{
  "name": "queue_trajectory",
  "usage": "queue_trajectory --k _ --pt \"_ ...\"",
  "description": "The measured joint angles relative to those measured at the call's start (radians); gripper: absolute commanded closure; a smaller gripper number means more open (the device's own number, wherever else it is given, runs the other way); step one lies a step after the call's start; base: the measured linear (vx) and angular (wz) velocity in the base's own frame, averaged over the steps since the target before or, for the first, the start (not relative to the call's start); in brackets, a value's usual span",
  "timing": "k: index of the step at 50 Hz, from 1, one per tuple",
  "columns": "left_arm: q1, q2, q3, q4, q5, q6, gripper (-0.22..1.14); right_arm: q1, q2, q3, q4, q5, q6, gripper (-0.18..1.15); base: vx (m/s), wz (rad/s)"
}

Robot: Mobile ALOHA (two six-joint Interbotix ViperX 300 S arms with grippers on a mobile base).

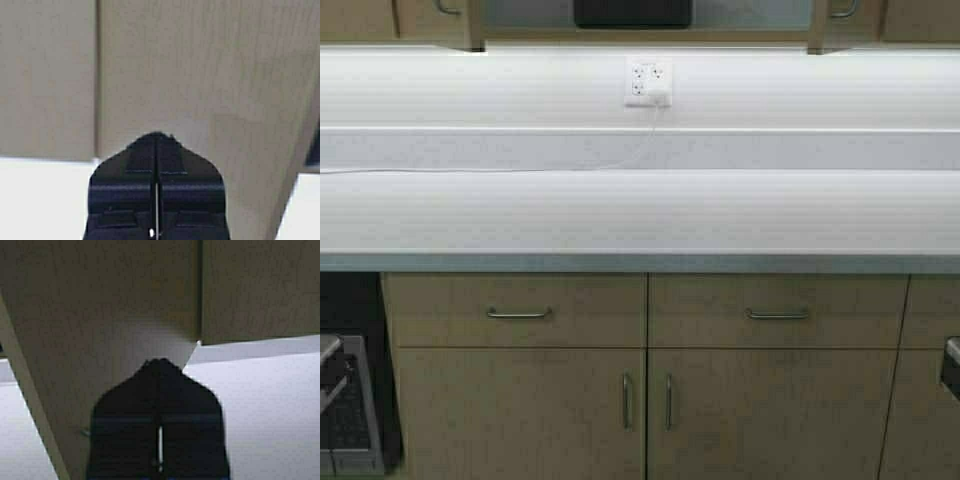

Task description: Open the cabinet, put the pot inside, then close it

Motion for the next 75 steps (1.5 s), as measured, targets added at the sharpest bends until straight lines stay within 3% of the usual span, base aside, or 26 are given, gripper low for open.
queue_trajectory --k 7,13,41,57,66,75 --pt "-0.037 -0.092 0.141 -0.002 -0.058 0.002 0.88 0.091 -0.055 0.106 -0.002 -0.006 -0.037 0.91 0.08 0.00" --pt "-0.034 -0.097 0.186 0.005 -0.078 0.002 0.88 0.138 -0.049 0.110 0.000 -0.020 -0.081 0.91 0.10 0.02" --pt "-0.160 0.089 0.015 0.037 -0.087 0.002 0.88 0.233 0.071 -0.061 0.095 0.029 -0.091 0.91 0.14 0.00" --pt "-0.209 0.094 0.018 0.038 -0.086 -0.005 0.88 0.255 0.204 -0.215 0.100 0.057 -0.095 0.91 0.20 0.04" --pt "-0.232 0.089 0.048 0.038 -0.086 -0.006 0.88 0.249 0.176 -0.179 0.100 0.087 -0.123 0.91 0.21 0.08" --pt "-0.255 0.080 0.064 0.037 -0.086 -0.005 0.88 0.256 0.038 -0.038 0.101 0.097 -0.124 0.91 0.20 0.06"
